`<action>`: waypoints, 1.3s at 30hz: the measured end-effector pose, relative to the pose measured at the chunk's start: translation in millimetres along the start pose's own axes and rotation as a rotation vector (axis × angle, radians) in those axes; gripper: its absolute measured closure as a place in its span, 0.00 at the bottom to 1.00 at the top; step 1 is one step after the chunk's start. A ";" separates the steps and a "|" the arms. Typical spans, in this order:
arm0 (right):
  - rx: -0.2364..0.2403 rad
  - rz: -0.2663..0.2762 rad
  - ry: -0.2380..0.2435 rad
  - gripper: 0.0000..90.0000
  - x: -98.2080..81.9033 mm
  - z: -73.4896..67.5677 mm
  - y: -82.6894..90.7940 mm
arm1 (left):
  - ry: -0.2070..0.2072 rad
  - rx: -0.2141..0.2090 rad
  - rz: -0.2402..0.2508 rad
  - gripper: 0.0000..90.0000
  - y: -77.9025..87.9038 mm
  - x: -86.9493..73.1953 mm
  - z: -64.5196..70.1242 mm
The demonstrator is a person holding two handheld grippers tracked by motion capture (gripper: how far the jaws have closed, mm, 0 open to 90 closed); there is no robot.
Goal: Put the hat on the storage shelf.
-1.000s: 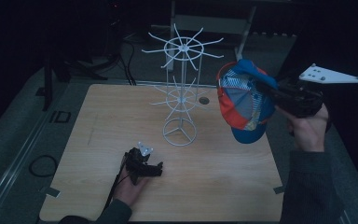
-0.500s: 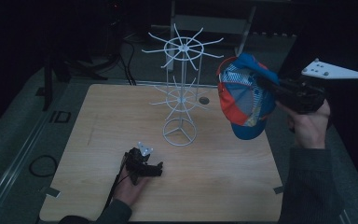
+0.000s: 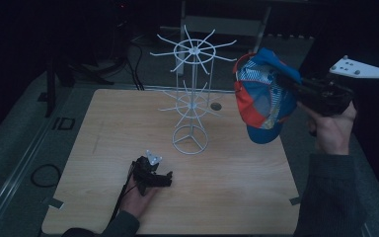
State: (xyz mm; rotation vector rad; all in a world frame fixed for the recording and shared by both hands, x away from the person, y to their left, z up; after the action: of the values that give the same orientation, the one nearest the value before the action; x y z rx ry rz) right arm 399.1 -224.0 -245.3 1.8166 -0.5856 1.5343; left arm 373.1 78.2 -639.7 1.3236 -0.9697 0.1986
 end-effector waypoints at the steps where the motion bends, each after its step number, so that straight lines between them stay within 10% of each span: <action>1: 0.001 0.001 0.001 0.96 1.4 0.8 -1.0 | 0.000 0.000 0.000 0.03 0.0 0.0 0.0; 24: 0.036 -0.100 -0.009 0.94 -17.6 -11.0 -60.8 | -0.004 -0.001 -0.005 0.03 0.4 -0.4 -0.2; 39: -0.051 -0.252 0.052 0.31 -58.0 -9.3 -68.3 | 0.001 -0.001 -0.002 0.03 0.2 -0.2 0.2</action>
State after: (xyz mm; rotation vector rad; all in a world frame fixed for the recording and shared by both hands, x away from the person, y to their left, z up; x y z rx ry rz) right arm 429.8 -176.5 -315.5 1.7340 -0.3523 1.3791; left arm 372.8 78.2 -639.7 1.3231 -0.9669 0.1971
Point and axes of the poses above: each handheld gripper's, and its own axes: y roughly backward along the jaws, x roughly out of its top, z roughly to its right, the point moved 10 cm from there along -y, roughly forward along the jaws, and after that the axes turned 6 degrees about -y, right-handed, at the moved point
